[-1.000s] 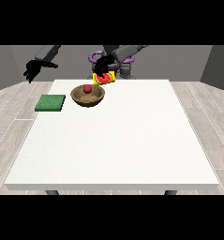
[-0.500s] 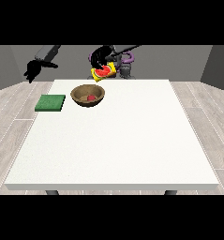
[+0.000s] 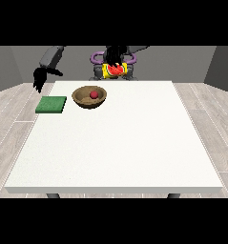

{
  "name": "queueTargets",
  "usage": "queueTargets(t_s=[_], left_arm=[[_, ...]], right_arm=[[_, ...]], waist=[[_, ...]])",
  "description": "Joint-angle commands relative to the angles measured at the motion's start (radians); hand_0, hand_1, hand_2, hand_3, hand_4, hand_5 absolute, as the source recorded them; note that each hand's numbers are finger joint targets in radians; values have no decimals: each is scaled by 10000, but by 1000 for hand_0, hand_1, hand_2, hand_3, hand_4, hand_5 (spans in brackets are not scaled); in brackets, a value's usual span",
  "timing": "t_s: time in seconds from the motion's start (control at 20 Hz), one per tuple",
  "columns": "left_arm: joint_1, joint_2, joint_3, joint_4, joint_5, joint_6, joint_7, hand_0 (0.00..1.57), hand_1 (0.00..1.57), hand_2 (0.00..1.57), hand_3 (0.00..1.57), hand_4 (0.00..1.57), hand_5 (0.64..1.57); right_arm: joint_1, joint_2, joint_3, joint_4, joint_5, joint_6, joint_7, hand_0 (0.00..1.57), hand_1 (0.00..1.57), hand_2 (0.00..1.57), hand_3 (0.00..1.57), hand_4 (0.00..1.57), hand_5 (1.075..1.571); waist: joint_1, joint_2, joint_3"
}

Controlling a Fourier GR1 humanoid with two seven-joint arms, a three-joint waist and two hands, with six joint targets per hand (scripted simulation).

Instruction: Pick the cup and pour the ball into the bowl, then pick the bowl and place it on the pad

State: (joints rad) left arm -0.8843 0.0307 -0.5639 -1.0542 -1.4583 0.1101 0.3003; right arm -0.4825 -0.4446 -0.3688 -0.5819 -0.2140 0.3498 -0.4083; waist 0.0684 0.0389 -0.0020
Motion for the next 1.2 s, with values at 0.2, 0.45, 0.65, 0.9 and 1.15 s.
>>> queueTargets(t_s=[0.2, 0.45, 0.65, 0.9, 1.15], left_arm=[[1736, 471, 2936, -1185, 3739, 1607, -1260, 494, 494, 1571, 1551, 878, 1565], [1794, 162, 4806, -1529, 6960, 1441, -2684, 1177, 1177, 1400, 1125, 775, 1537], [2257, -283, 5676, -1317, 8950, 1416, -3954, 782, 782, 704, 94, 861, 1531], [2698, -300, 6034, -921, 10885, 1849, -5152, 0, 0, 0, 0, 0, 1545], [3169, -166, 6735, 62, 11403, 909, -5878, 0, 0, 0, 0, 0, 1519]], right_arm=[[0, 69, -346, -110, -333, -516, 297, 0, 0, 0, 0, 470, 1557], [121, 598, -180, -454, -282, -609, -194, 0, 0, 0, 0, 256, 1565], [-200, 794, -10, -837, -415, -382, 211, 0, 0, 0, 0, 385, 1569], [-499, 1504, 487, -1287, -180, -740, 251, 0, 0, 0, 0, 373, 1564], [-6, 1705, 1041, -1521, 87, -785, 1005, 0, 0, 0, 0, 111, 1541]], waist=[[1041, 308, -19], [831, 1267, -31], [388, 1859, -41], [-323, 2436, -7], [-728, 1408, 15]])
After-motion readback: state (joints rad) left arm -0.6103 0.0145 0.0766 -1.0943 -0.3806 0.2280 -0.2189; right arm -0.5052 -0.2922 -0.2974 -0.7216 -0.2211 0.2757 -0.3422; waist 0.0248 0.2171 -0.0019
